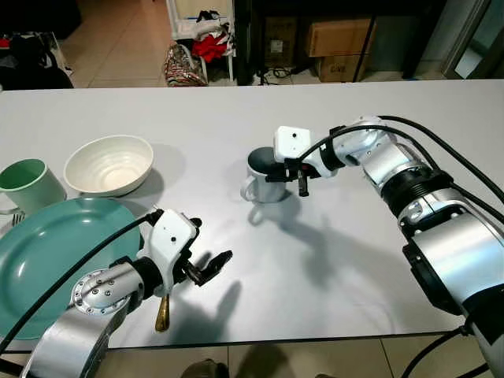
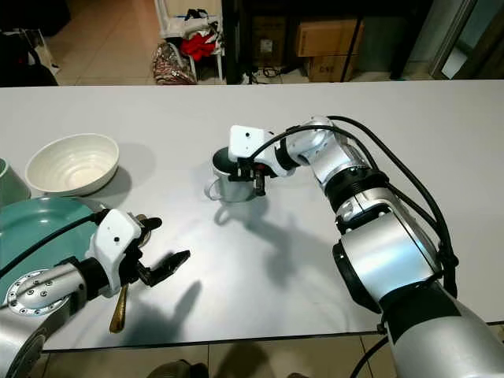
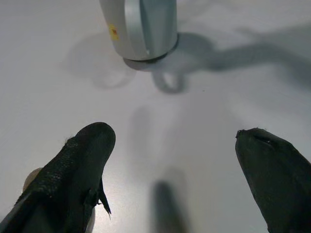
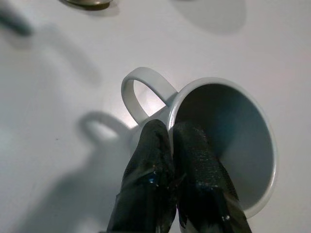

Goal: Setting the table

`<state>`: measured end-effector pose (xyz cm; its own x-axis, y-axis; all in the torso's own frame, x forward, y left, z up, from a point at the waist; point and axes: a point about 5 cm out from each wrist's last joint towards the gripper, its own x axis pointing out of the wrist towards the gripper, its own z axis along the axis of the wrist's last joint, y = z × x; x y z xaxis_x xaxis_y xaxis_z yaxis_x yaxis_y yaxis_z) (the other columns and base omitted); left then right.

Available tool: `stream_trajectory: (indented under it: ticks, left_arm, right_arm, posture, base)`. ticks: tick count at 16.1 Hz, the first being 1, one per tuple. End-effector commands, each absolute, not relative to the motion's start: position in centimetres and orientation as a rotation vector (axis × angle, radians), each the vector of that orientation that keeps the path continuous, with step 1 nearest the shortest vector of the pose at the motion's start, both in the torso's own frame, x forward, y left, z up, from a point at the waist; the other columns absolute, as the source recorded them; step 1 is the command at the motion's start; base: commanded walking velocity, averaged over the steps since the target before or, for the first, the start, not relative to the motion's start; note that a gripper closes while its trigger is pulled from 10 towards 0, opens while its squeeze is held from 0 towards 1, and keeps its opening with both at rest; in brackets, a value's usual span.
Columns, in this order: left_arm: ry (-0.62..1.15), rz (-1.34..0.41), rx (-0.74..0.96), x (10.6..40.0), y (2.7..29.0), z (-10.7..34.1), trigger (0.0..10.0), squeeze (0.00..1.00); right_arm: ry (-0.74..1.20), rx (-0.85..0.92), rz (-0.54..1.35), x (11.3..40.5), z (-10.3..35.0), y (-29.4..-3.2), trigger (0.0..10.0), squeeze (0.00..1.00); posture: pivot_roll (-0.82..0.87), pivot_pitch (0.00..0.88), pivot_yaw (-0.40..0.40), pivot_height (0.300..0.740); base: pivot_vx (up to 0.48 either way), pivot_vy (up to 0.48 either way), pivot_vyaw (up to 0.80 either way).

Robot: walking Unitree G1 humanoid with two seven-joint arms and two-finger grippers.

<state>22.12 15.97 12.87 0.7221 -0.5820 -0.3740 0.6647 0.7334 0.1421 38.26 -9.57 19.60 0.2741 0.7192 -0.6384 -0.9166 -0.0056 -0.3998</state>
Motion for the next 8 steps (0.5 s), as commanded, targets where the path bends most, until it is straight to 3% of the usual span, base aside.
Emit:
stream_trajectory:
  ticks: [1,8]
  left_arm:
    - [0.312,-0.716,0.285,22.01,15.78,13.15,10.0,0.0]
    - [0.314,-0.719,0.284,21.89,15.67,13.24,10.0,0.0]
  right_arm:
    - [0.274,-0.868,1.318,38.41,20.22,-9.53,10.0,0.0]
    - [0.263,-0.864,1.319,38.26,19.58,-8.82,10.0,0.0]
  posture:
    - [0.03,0.057,0.05,0.74]
    - [0.03,0.064,0.051,0.74]
  base:
    - [0.0,0.0,0.0]
    - [0.0,0.0,0.0]
